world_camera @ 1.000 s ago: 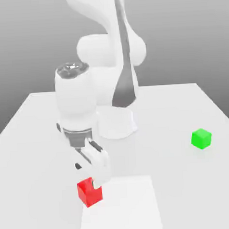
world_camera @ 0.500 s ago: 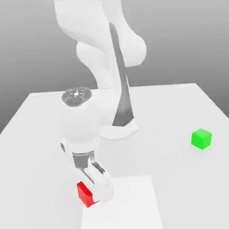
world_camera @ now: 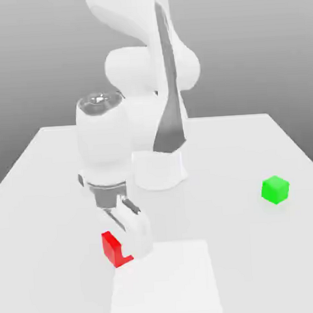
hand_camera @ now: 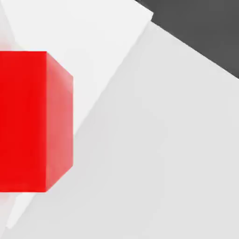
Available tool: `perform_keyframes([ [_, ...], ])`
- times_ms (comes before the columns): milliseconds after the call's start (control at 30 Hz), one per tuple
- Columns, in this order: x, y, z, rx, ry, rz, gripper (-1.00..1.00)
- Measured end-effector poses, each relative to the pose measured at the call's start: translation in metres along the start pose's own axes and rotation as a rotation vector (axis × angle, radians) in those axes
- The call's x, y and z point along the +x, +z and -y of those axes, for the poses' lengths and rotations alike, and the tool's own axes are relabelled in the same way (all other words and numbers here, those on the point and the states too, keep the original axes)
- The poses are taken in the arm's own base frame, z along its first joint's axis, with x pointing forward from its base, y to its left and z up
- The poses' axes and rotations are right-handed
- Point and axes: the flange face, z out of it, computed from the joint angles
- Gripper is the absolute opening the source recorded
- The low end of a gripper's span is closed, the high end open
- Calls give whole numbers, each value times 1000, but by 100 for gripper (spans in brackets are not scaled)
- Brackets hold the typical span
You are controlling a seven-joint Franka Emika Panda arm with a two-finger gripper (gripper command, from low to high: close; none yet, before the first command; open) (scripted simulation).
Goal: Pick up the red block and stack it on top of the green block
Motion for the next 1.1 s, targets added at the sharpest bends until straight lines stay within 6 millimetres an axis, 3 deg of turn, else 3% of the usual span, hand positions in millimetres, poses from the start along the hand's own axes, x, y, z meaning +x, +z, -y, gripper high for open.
perform_keyframes([
  [67, -4, -6, -3, -8, -1, -7, -100],
  [133, -20, -15, -5, -20, 0, -29, -100],
  [200, -61, -24, -11, -29, -52, -54, -100],
  [333, -113, -39, -29, -39, -70, -96, -100],
  [467, -168, -51, -60, -37, -105, -122, -100],
  [633, -231, -60, -112, -27, -158, -128, -100],
  [800, -281, -61, -177, -14, -225, -107, -100],
  [1100, -336, -47, -308, -7, -394, -11, -100],
])
